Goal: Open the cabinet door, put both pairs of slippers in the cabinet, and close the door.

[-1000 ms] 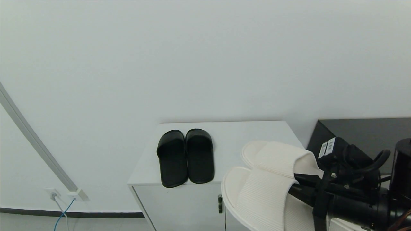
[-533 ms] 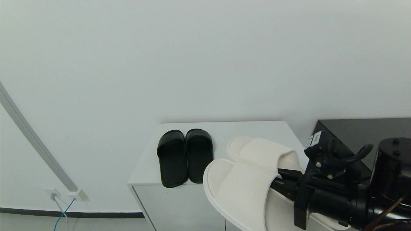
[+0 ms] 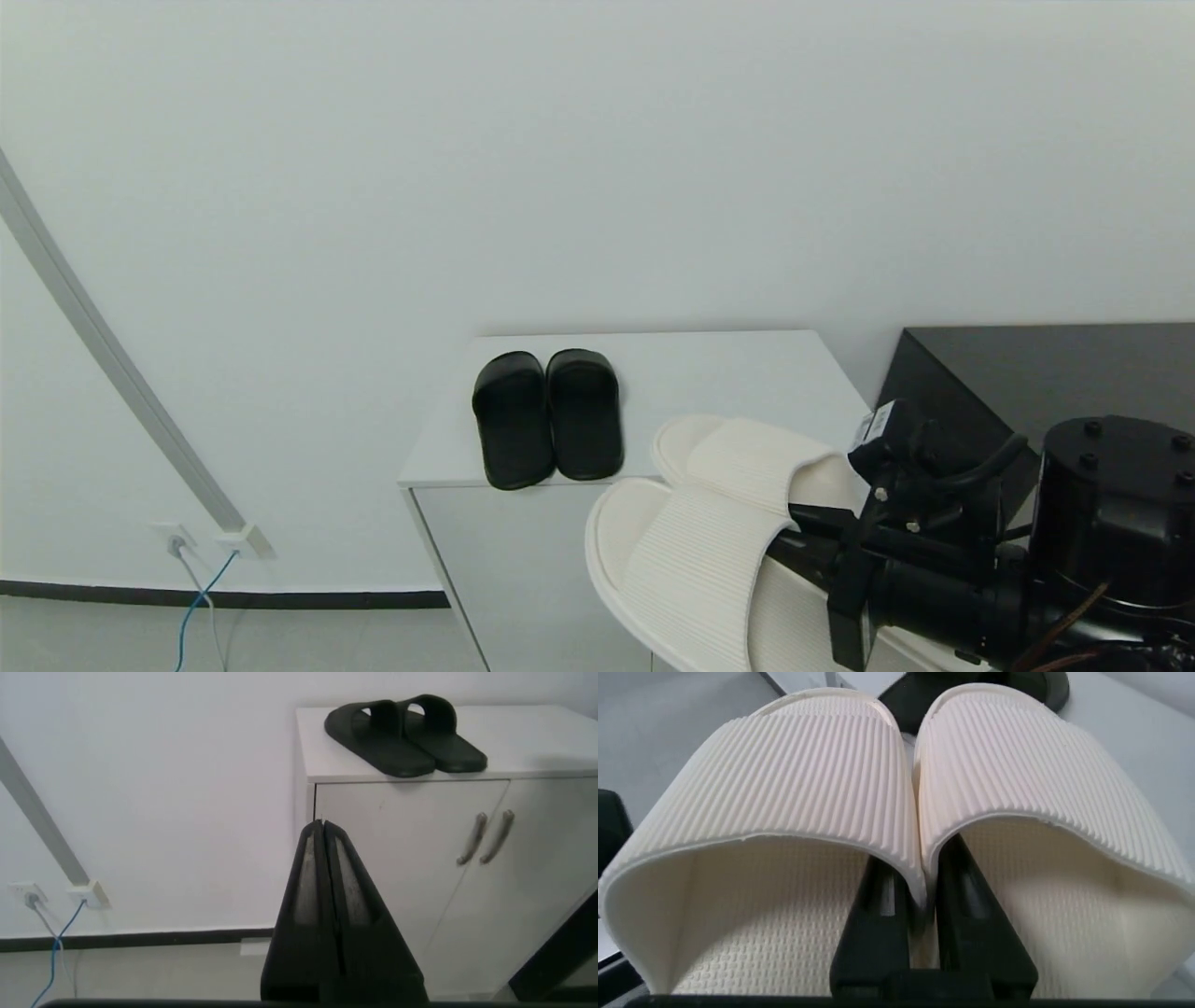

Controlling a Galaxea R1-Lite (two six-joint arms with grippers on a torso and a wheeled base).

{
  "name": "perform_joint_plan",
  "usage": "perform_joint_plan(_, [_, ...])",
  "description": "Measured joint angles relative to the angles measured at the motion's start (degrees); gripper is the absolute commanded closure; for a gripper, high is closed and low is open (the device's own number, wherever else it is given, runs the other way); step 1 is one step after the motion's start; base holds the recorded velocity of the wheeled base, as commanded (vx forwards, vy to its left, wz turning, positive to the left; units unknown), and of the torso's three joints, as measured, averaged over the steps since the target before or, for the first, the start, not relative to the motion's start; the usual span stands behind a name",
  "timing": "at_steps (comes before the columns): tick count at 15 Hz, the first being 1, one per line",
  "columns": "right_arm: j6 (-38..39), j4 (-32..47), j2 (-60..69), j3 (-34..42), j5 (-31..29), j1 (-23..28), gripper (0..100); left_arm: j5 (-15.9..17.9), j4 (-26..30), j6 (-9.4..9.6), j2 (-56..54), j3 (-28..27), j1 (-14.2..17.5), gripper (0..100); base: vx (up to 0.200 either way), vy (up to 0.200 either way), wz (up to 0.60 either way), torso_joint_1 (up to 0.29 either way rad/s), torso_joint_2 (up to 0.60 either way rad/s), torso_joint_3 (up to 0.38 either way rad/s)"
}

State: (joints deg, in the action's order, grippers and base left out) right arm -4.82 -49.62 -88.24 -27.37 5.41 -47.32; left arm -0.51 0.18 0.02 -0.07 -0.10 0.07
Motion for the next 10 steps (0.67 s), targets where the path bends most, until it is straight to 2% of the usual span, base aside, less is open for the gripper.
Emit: perform_joint_plan(10, [0.02, -0.11, -0.29, 1.83, 0.13, 1.0, 100, 0.02, 0.0, 0.07, 0.0, 0.0, 0.02, 100, 0.0, 0.0, 0.0, 0.0, 0.0, 0.0])
